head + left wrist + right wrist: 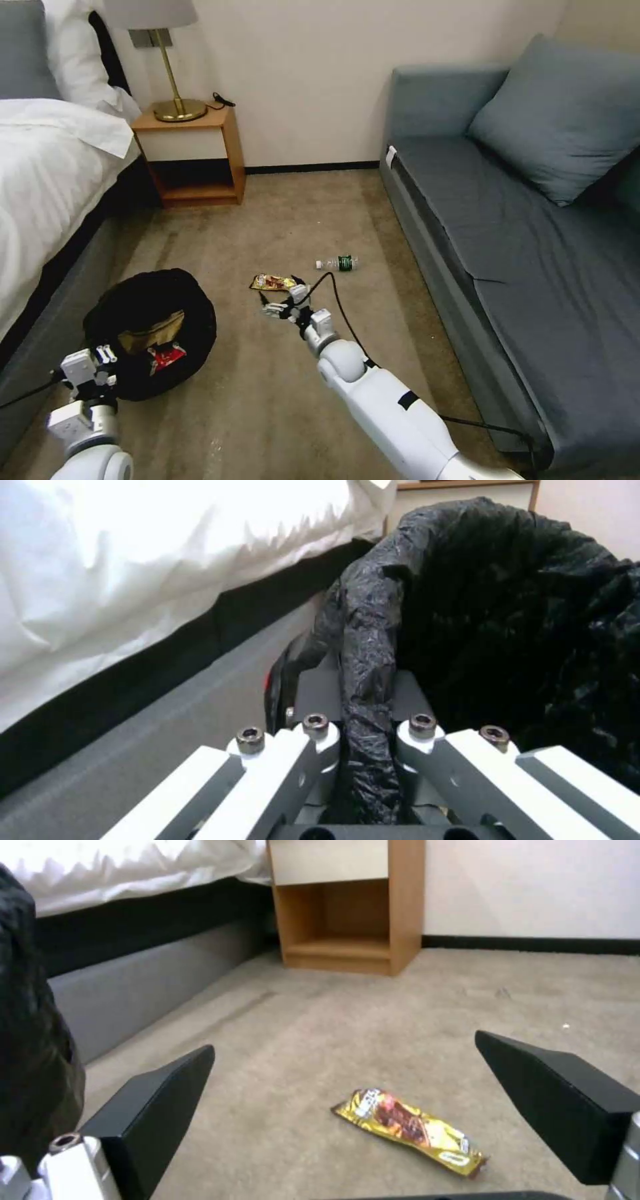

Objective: Pick up the trash bin, then pick up the garbage on the floor and place it into the trash bin.

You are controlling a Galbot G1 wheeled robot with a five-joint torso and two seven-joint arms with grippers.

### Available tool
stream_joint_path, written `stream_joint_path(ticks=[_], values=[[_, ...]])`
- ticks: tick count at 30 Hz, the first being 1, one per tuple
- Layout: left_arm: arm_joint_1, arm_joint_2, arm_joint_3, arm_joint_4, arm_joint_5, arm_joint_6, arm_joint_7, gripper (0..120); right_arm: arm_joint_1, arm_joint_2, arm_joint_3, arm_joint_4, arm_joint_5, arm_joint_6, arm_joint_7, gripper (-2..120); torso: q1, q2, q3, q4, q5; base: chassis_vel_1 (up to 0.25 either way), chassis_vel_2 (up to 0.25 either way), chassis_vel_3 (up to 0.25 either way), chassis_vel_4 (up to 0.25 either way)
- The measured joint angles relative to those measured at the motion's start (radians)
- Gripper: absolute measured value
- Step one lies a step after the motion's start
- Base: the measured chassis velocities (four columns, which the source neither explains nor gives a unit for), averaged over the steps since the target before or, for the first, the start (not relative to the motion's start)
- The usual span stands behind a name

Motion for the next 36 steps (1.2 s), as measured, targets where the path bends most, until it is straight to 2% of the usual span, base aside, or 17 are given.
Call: stream_joint_path(ticks=[20,36], values=[[0.002,-0.01,0.006,0.001,0.02,-0.008,0.0,6,0.003,0.006,0.005,-0.042,-0.008,0.027,-0.025,100,0.0,0.0,0.0,0.0001,-0.0001,0.0,0.0,0.0,0.0],[0.003,-0.013,0.014,0.005,0.027,-0.011,0.0,6,0.013,0.013,0.005,-0.064,-0.021,0.043,-0.033,100,0.0,0.0,0.0,0.0001,-0.0001,-0.048,0.054,0.053,-0.057]])
